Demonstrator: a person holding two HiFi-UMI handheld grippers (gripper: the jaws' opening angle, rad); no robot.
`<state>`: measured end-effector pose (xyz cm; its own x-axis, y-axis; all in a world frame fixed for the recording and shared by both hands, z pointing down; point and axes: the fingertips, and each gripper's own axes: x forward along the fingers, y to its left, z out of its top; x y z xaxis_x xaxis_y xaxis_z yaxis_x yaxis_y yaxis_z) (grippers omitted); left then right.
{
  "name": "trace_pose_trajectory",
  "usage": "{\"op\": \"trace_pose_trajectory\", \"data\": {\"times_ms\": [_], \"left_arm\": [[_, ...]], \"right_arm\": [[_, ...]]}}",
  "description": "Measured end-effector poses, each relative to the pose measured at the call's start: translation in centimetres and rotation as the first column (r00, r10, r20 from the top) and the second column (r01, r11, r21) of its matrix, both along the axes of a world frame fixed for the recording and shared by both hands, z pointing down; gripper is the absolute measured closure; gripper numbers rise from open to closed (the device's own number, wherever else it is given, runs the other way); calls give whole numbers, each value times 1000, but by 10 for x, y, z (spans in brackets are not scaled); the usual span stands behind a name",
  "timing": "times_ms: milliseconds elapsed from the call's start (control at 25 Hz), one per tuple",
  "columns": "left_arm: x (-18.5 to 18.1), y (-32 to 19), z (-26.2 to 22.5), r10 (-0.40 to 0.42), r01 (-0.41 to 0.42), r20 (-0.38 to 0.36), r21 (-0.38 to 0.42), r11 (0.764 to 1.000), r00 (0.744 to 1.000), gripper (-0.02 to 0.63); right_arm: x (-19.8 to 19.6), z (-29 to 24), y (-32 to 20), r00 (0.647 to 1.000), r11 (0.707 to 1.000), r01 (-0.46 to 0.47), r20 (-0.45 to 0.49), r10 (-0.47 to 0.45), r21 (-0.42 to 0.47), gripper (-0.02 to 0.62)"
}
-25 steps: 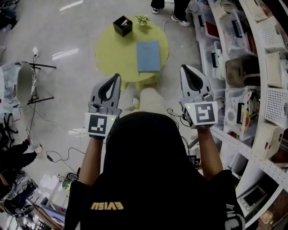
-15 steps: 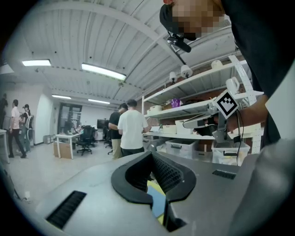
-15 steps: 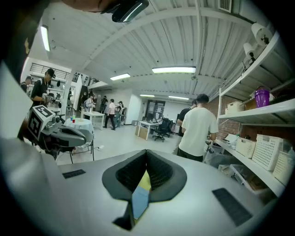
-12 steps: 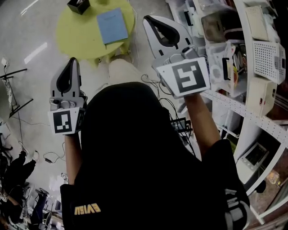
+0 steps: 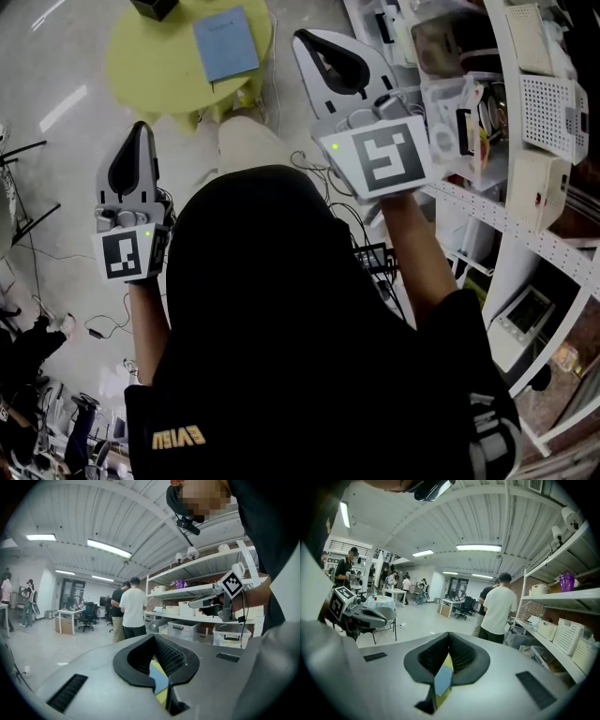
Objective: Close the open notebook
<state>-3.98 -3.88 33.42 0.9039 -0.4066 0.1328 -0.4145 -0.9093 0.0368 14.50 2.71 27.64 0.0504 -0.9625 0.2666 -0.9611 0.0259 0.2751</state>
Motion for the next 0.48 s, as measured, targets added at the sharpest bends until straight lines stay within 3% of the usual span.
{"op": "trace_pose_trajectory", "data": {"times_ms": [160, 360, 480], "left_arm": [[-8, 1, 2, -10, 10, 0, -15, 1000, 1000, 588], [-21, 0, -3, -41, 41, -14, -11, 999, 999, 588], [-26, 0, -4, -72, 71, -23, -29, 997, 997, 588]], "right_arm": [[-7, -3, -5, 1000, 1000, -19, 19, 19, -16, 594], [-11, -4, -2, 1000, 999, 14, 13, -15, 39, 594], [-16, -18, -5, 1000, 1000, 1, 23, 0, -18, 594]]}}
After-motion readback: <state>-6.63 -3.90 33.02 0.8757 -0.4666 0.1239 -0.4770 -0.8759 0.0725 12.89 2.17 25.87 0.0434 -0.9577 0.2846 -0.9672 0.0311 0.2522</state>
